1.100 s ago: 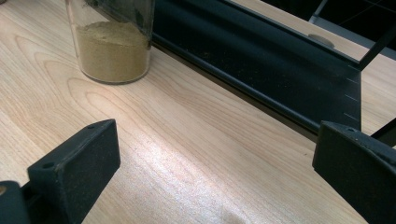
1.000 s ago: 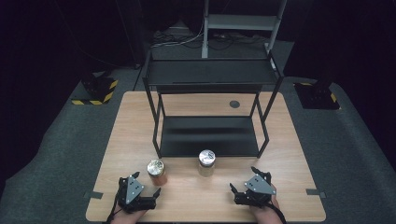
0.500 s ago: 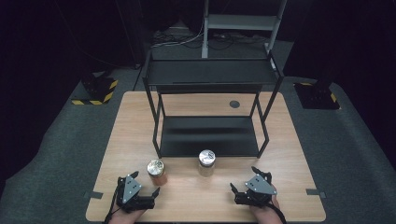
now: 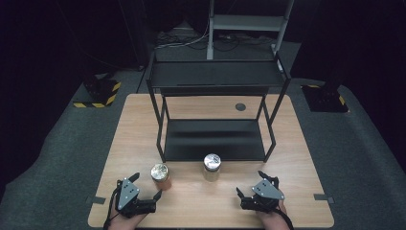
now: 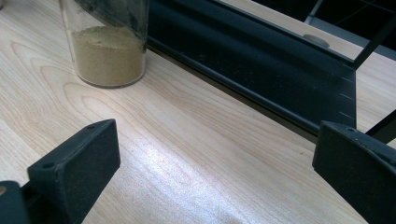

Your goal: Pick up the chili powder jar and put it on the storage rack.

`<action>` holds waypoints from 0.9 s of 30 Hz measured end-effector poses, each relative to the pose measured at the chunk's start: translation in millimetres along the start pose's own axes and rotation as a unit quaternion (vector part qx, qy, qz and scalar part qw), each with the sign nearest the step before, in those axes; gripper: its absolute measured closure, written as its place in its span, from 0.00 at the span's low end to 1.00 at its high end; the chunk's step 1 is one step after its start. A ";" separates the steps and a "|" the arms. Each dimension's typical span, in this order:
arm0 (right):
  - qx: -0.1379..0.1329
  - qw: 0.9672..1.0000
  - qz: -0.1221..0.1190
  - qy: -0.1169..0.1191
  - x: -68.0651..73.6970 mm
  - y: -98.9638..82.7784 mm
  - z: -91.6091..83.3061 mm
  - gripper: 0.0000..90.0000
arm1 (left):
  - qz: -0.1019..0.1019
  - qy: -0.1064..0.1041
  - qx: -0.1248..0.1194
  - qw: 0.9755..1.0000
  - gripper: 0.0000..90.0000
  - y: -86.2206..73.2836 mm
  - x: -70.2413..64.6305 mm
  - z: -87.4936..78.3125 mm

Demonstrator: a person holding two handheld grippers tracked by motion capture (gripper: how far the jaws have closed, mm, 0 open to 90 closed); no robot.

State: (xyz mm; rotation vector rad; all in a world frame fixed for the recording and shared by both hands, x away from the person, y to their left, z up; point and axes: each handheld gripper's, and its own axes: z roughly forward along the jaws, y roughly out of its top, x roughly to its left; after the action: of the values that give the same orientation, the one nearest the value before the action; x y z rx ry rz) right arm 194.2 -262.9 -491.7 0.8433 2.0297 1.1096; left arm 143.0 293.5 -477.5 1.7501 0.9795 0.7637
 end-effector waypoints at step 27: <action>-0.003 1.000 0.001 0.003 -1.2 -1.1 -0.8 0.00 | -0.004 -0.011 -0.041 0.999 0.01 0.7 -8.9 19.0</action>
State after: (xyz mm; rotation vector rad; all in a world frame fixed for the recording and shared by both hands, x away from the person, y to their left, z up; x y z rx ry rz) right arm 194.1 -264.7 -492.1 0.8402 2.0302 1.1200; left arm 154.7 277.4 -484.1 1.6800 0.9265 0.7676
